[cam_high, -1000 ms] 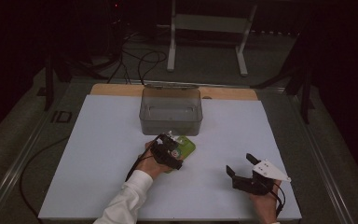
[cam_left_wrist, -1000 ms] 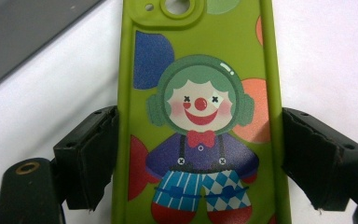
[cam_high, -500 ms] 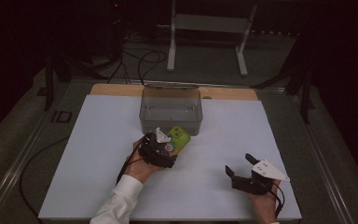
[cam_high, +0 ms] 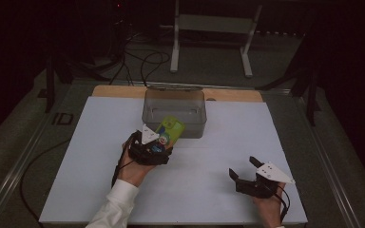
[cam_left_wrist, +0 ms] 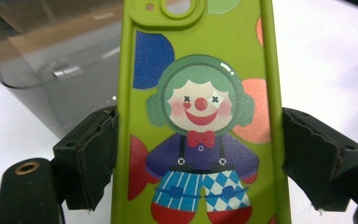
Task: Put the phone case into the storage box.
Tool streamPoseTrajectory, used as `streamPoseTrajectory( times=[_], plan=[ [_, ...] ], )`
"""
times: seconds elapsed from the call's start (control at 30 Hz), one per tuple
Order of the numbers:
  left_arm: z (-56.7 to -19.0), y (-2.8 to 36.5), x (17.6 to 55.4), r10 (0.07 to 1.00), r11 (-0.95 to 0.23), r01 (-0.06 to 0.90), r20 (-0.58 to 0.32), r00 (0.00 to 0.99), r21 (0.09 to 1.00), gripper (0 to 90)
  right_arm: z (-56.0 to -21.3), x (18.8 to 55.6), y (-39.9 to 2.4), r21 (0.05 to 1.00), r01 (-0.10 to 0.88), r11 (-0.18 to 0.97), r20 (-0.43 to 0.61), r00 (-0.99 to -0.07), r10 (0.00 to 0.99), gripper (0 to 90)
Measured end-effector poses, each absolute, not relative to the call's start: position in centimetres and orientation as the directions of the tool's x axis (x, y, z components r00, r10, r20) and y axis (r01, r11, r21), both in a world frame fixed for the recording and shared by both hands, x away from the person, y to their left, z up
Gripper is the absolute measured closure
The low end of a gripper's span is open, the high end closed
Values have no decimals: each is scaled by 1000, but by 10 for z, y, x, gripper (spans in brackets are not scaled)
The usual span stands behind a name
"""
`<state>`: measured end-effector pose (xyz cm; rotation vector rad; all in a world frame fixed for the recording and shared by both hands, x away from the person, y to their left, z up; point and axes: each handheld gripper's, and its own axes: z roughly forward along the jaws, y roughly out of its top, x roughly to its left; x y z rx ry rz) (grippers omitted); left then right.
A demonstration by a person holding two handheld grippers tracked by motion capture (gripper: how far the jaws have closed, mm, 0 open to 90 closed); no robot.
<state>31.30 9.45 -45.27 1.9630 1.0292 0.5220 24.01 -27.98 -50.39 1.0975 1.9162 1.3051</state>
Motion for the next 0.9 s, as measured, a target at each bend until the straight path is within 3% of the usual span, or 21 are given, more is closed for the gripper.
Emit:
streamPoseTrajectory(
  times=[0.43, 0.9],
  plan=[
    [-443, 108, 306, 846, -225, 390, -19, 533, 893, 159, -491, 245, -274, 935, 329, 132, 68, -533, 843, 89],
    [-442, 108, 303, 846, -199, 352, -21, 533, 914, 159, -464, 269, -234, 939, 313, 142, 87, -615, 784, 89]
  ],
)
